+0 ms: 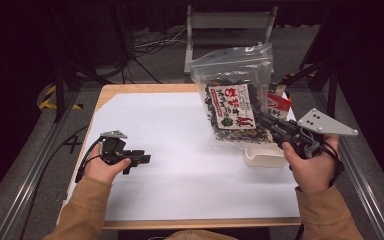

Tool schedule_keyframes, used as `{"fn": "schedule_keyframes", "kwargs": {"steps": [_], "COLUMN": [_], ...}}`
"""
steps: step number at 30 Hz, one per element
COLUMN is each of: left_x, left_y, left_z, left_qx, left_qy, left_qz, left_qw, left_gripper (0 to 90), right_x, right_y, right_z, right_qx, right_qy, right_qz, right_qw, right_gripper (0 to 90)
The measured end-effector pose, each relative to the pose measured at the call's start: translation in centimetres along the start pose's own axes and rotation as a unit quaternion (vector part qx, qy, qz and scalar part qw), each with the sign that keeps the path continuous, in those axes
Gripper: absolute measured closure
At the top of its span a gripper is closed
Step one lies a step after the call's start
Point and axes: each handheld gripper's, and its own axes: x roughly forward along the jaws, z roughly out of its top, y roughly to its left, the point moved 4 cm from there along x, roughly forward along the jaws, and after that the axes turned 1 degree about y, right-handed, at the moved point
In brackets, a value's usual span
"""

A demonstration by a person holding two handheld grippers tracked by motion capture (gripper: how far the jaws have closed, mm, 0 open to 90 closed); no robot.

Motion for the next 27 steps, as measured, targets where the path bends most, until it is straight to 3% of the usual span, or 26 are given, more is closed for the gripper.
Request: {"fn": "schedule_keyframes", "kwargs": {"steps": [1, 6, 17, 27], "left_x": [-0.2, -0.4, -0.6, -0.6], "left_y": [0.2, 0.4, 0.6, 0.7], "left_z": [0.0, -0.1, -0.4, -0.6], "left_qx": [0.0, -0.002, -0.005, -0.006], "left_qy": [-0.002, -0.006, -0.005, -0.004], "left_qz": [0.001, 0.005, 0.006, 0.008], "left_qw": [1.0, 1.0, 1.0, 0.9999], "left_gripper": [58.6, 58.6, 58.4, 58.3], "right_x": [-0.4, -1.0, -2.4, -2.4], "right_y": [-0.7, -1.9, -4.6, -6.3], "right_z": [0.1, 0.0, -0.5, -2.1], "right_qx": [0.002, 0.004, 0.012, 0.018], "right_qy": [-0.005, -0.011, -0.018, -0.013], "right_qz": [-0.015, -0.041, -0.091, -0.129], "right_qw": [0.9999, 0.9991, 0.9956, 0.9914], "right_gripper": [83.3, 83.4, 83.4, 83.3]}}
